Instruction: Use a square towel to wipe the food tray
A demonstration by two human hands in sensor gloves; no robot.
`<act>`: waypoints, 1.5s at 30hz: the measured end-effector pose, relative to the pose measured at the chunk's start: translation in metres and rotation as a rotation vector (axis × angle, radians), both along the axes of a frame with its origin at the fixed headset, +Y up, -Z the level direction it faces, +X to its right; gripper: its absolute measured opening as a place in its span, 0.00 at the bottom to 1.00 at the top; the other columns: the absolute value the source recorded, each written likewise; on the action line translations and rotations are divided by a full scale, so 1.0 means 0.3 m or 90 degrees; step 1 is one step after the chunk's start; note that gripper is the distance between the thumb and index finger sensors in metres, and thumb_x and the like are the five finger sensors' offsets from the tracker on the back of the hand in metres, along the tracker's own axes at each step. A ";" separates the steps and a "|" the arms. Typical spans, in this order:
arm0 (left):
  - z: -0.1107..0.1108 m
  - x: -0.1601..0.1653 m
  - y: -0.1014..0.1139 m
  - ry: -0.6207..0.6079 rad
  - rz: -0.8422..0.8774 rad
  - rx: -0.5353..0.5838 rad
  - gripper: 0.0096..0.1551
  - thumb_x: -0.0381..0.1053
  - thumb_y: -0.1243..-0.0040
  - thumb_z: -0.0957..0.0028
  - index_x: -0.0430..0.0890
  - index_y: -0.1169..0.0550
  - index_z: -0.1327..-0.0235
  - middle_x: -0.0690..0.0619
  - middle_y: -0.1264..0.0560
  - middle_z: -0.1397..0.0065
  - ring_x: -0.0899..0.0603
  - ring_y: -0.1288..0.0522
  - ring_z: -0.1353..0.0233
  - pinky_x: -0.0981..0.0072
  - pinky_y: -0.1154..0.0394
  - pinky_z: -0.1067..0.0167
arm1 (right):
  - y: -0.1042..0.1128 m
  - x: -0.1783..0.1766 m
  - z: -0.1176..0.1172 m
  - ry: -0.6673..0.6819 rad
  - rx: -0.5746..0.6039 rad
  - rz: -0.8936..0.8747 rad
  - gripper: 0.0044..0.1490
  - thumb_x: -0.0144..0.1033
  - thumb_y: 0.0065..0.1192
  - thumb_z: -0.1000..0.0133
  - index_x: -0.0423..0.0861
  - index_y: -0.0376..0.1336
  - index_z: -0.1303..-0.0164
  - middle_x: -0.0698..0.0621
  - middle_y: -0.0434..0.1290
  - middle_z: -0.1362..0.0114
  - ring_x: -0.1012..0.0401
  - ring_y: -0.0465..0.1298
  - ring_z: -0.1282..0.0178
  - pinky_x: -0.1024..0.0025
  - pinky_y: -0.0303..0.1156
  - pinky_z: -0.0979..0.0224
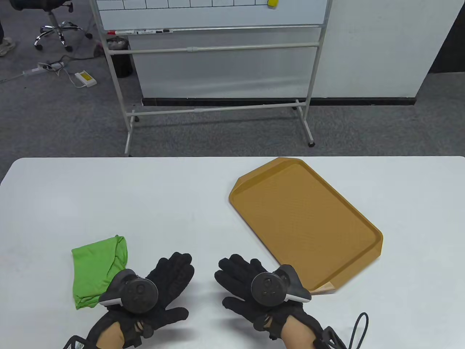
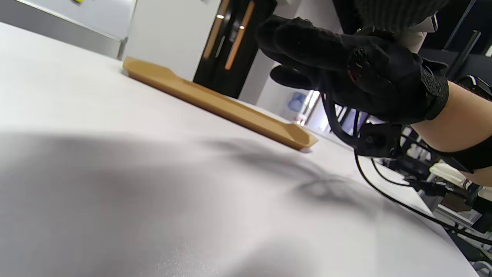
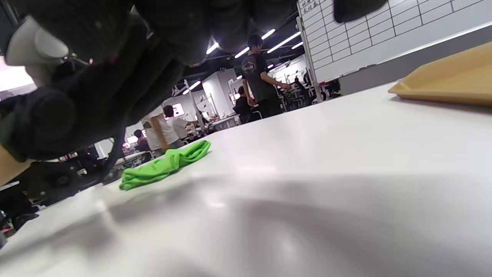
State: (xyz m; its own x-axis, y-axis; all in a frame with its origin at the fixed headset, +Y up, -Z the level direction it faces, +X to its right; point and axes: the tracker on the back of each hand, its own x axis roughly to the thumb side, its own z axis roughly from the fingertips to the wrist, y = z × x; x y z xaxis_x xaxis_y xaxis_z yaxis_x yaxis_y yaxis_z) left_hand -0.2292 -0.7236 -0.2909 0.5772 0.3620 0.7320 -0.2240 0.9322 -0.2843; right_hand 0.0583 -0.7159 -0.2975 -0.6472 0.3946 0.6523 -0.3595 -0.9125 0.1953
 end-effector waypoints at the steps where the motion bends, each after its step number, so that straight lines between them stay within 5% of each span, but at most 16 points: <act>1: 0.000 0.001 0.000 0.001 -0.001 0.000 0.56 0.76 0.55 0.50 0.58 0.71 0.30 0.51 0.75 0.19 0.37 0.72 0.20 0.45 0.70 0.28 | 0.000 0.000 0.000 0.000 0.000 -0.001 0.45 0.67 0.54 0.46 0.59 0.55 0.20 0.58 0.51 0.10 0.56 0.46 0.11 0.39 0.50 0.22; 24: -0.009 -0.004 -0.008 0.021 -0.026 0.000 0.55 0.73 0.52 0.49 0.59 0.71 0.30 0.52 0.74 0.19 0.37 0.72 0.20 0.44 0.70 0.28 | -0.003 0.004 0.000 -0.008 -0.012 0.000 0.44 0.67 0.54 0.46 0.59 0.56 0.20 0.56 0.51 0.10 0.56 0.47 0.11 0.37 0.50 0.22; 30: -0.011 -0.005 -0.010 0.022 -0.022 -0.005 0.55 0.74 0.53 0.50 0.59 0.71 0.31 0.52 0.74 0.19 0.36 0.71 0.19 0.41 0.70 0.28 | 0.004 0.025 -0.008 -0.068 0.012 0.012 0.44 0.67 0.54 0.47 0.60 0.56 0.20 0.56 0.52 0.10 0.55 0.47 0.11 0.36 0.49 0.22; 34: -0.010 -0.007 -0.010 0.025 -0.027 -0.001 0.55 0.74 0.53 0.50 0.59 0.71 0.30 0.55 0.75 0.19 0.35 0.72 0.19 0.40 0.70 0.28 | 0.003 0.110 -0.037 -0.264 0.047 0.052 0.46 0.67 0.56 0.48 0.61 0.54 0.19 0.55 0.50 0.10 0.54 0.43 0.11 0.34 0.44 0.23; 39: -0.011 -0.010 -0.010 0.032 -0.028 -0.001 0.55 0.74 0.53 0.50 0.59 0.70 0.30 0.55 0.74 0.19 0.34 0.72 0.19 0.38 0.70 0.28 | -0.041 0.293 -0.091 -0.504 -0.006 0.078 0.51 0.67 0.59 0.48 0.64 0.42 0.18 0.54 0.38 0.10 0.49 0.33 0.14 0.31 0.36 0.26; 40: -0.011 -0.010 -0.010 0.032 -0.028 -0.002 0.55 0.74 0.53 0.50 0.59 0.70 0.30 0.55 0.74 0.19 0.34 0.72 0.19 0.38 0.70 0.28 | -0.065 0.357 -0.100 -0.603 -0.053 0.086 0.56 0.66 0.60 0.48 0.71 0.30 0.23 0.52 0.29 0.12 0.43 0.27 0.17 0.28 0.31 0.29; 42: -0.011 -0.004 -0.010 0.029 -0.029 -0.004 0.55 0.74 0.54 0.50 0.59 0.70 0.30 0.55 0.74 0.19 0.34 0.72 0.19 0.39 0.70 0.28 | -0.099 0.464 -0.096 -0.787 -0.125 0.097 0.60 0.68 0.60 0.49 0.71 0.24 0.27 0.46 0.20 0.16 0.39 0.23 0.21 0.26 0.31 0.29; 45: -0.011 0.002 -0.011 0.028 -0.033 -0.004 0.55 0.73 0.54 0.50 0.59 0.70 0.30 0.55 0.74 0.19 0.34 0.72 0.19 0.39 0.70 0.28 | -0.142 0.580 -0.098 -0.863 -0.184 0.078 0.60 0.68 0.60 0.48 0.72 0.23 0.27 0.44 0.16 0.19 0.39 0.23 0.21 0.27 0.32 0.28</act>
State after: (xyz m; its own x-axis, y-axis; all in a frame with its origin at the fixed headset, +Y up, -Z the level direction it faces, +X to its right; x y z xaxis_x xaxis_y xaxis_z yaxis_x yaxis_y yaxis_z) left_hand -0.2285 -0.7268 -0.2941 0.6264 0.3357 0.7035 -0.1875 0.9409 -0.2819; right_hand 0.2324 -0.7584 -0.3269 -0.7425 0.3017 -0.5981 -0.3395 -0.9392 -0.0523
